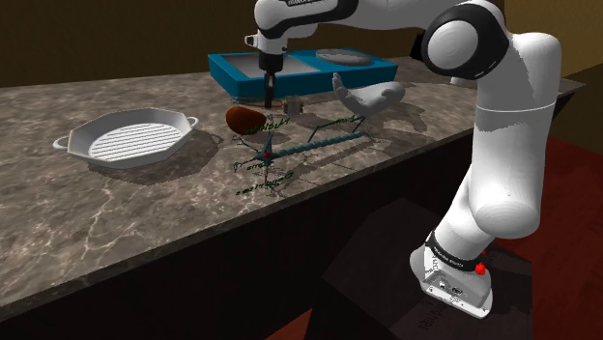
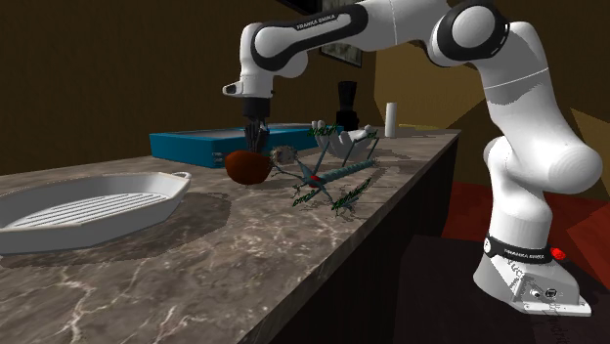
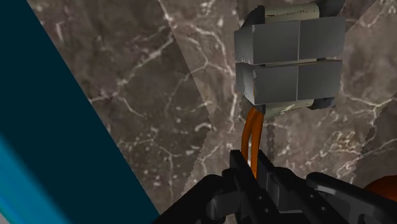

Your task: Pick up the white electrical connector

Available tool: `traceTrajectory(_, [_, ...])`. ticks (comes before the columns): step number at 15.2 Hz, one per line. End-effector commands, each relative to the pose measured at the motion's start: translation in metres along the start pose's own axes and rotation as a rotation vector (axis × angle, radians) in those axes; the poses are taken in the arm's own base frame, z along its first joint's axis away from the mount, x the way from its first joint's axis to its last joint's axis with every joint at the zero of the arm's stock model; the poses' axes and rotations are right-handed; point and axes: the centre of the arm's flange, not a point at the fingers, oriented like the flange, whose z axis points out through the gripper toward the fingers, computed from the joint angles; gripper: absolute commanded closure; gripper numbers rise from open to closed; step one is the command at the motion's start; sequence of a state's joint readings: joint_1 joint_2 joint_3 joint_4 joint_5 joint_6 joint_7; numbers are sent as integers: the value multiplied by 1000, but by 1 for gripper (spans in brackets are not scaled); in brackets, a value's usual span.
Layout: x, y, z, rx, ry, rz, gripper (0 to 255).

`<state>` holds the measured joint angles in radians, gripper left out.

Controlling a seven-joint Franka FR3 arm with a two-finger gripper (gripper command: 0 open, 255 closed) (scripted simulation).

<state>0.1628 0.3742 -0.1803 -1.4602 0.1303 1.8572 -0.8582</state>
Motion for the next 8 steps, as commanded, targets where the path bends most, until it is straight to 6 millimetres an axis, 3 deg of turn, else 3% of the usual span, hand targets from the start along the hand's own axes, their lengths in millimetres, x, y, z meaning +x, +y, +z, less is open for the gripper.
traceTrajectory(1, [1, 0, -10, 0, 0, 0, 255])
traceTrajectory(8, [3, -1, -47, 0, 0, 0, 255])
